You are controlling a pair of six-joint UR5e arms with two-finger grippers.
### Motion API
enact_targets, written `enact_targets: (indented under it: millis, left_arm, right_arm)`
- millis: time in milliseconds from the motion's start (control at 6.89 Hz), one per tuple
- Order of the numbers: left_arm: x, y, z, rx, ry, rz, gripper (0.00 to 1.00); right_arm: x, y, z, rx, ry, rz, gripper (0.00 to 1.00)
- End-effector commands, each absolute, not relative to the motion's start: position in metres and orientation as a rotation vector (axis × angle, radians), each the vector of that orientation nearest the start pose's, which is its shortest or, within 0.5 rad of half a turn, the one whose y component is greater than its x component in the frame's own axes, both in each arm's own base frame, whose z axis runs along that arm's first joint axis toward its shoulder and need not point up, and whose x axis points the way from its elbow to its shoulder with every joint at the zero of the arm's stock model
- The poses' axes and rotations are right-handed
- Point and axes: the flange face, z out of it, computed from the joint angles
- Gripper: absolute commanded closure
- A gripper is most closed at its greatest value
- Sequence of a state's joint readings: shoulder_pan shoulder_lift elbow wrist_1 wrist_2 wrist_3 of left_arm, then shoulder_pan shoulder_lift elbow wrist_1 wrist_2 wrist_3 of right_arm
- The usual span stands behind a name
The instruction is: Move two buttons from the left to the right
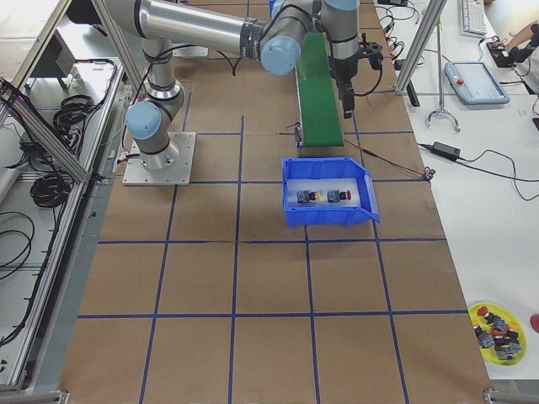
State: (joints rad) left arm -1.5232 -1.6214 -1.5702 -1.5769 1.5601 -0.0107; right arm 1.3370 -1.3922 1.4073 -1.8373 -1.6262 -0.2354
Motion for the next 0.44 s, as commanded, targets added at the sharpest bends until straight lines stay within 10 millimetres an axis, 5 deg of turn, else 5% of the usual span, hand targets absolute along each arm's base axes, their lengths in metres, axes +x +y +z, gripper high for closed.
enact_targets:
  millis: [0, 290]
  left_arm:
    - [-0.110, -0.513, 0.463, -0.092, 3.151, 0.087, 0.00]
    - [-0.110, -0.513, 0.463, -0.092, 3.151, 0.087, 0.00]
  right_arm:
    - [0.110, -0.576, 0.495, 0.031, 3.194, -0.208, 0.00]
    - [0.135, -0.529, 0.520, 0.050, 3.126, -0.089, 0.00]
